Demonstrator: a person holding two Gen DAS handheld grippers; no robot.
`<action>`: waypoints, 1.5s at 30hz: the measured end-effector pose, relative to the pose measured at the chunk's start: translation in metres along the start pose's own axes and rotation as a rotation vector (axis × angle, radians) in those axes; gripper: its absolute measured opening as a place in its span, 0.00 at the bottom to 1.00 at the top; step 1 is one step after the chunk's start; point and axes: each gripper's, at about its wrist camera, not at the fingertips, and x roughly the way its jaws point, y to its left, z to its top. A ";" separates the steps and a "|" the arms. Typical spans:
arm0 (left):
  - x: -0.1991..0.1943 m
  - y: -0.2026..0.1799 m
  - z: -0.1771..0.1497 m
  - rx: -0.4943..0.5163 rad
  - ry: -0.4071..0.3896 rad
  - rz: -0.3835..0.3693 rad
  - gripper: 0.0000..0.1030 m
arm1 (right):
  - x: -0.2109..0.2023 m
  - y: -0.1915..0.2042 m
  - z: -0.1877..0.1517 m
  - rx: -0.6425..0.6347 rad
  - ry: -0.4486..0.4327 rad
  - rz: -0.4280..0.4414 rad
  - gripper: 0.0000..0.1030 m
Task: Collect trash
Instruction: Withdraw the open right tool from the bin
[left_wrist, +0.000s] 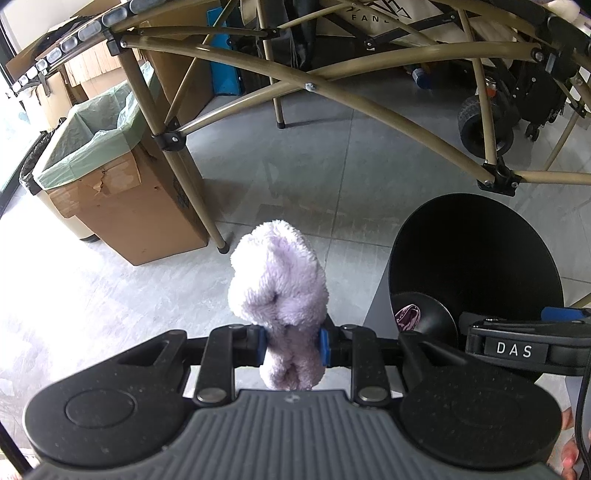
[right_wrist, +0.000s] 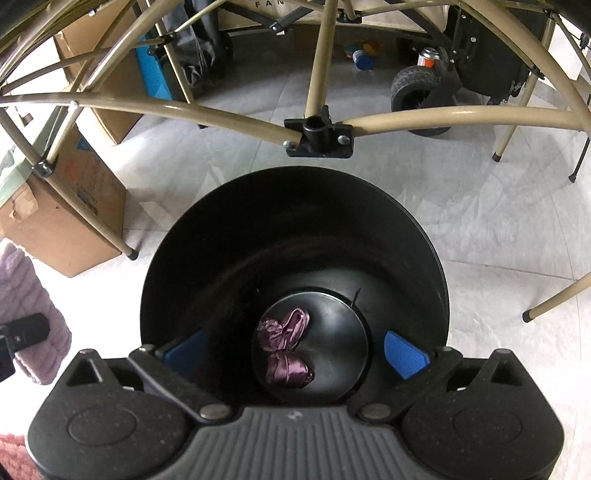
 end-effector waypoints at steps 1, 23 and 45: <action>0.000 0.000 0.000 0.000 0.000 0.000 0.25 | 0.000 0.000 0.000 0.001 0.011 -0.002 1.00; -0.003 0.001 -0.002 -0.006 -0.004 -0.009 0.26 | -0.062 -0.007 -0.007 0.035 -0.046 0.017 1.00; -0.016 -0.002 -0.006 -0.008 -0.042 -0.053 0.25 | -0.119 -0.048 -0.045 0.118 -0.110 0.002 1.00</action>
